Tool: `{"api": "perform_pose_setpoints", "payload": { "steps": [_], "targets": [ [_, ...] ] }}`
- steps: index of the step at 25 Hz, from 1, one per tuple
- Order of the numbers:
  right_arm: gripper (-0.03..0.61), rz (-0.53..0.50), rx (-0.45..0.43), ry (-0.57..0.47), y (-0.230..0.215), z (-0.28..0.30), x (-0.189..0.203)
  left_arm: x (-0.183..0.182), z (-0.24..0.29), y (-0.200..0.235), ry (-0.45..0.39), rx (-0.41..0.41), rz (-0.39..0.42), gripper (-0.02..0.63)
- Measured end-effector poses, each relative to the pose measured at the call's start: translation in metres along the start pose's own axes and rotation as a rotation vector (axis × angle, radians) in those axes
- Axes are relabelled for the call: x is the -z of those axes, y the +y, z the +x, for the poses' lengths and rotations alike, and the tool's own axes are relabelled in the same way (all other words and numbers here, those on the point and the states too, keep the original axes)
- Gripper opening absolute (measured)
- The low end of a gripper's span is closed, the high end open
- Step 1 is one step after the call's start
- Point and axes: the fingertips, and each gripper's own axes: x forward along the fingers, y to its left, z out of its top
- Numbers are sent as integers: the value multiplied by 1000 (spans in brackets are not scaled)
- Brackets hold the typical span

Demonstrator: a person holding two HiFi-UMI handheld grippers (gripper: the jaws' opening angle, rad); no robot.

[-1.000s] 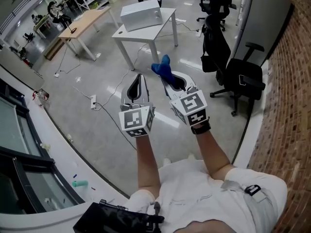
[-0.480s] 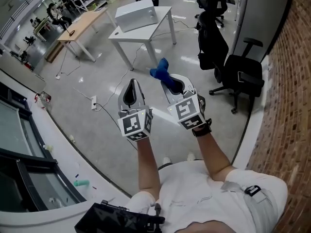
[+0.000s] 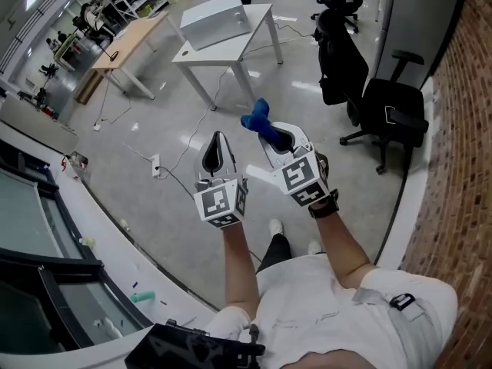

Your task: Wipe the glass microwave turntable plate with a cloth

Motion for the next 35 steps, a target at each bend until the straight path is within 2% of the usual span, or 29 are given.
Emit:
{"api": "perform_pose_setpoints", "payload": {
  "steps": [5, 9, 12, 16, 20, 24, 27, 32, 35],
  "targets": [
    [64, 4, 68, 16, -24, 39, -2, 16, 41, 8, 12, 46, -12, -2],
    [63, 17, 100, 22, -24, 87, -15, 26, 79, 47, 55, 62, -32, -3],
    [61, 14, 123, 12, -18, 123, -28, 36, 99, 83, 83, 43, -51, -2],
    [61, 24, 145, -5, -8, 164, -39, 44, 115, 126, 74, 33, -71, -3],
    [64, 33, 102, -61, 13, 186, -44, 56, 117, 161, 6, 26, -133, -2],
    [64, 22, 62, -34, 24, 207, -34, 81, 127, 181, 36, 17, -166, -2],
    [64, 26, 45, -45, 22, 222, -34, 81, 138, 185, 60, 17, -196, -2],
    [64, 45, 11, -56, 7, 261, -34, 97, 167, 196, 67, 36, -149, -2],
    [64, 55, -18, -69, -10, 292, -38, 90, 198, 198, 91, 68, -204, -2]
  ]
}}
